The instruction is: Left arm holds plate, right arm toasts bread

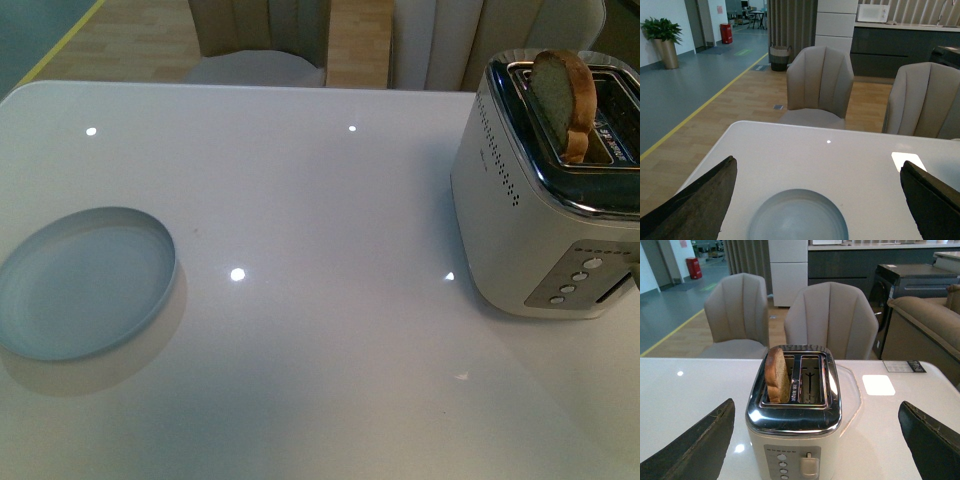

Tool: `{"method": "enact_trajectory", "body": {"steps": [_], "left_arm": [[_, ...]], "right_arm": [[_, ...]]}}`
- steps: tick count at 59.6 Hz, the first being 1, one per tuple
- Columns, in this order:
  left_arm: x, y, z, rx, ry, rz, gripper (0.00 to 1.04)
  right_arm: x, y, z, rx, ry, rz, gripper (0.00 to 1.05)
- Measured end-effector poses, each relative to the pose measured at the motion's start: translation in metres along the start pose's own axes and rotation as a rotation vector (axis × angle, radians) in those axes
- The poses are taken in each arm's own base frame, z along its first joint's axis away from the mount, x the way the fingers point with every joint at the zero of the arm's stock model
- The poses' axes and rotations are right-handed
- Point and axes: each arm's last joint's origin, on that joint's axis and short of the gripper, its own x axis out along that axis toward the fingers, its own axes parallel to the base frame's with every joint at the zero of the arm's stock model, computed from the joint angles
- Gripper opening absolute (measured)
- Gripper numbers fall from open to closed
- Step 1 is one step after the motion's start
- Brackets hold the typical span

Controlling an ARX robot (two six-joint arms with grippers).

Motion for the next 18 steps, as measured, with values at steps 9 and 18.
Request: {"method": "enact_trajectory", "body": {"steps": [9,18], "left_arm": [[0.0,0.0,0.0,0.0,0.0,0.0,0.98],[0.0,0.0,0.0,0.0,0.0,0.0,0.98]], "right_arm": [[0.0,0.0,0.0,0.0,0.0,0.0,0.96],[0.0,0.0,0.0,0.0,0.0,0.0,0.96]]}}
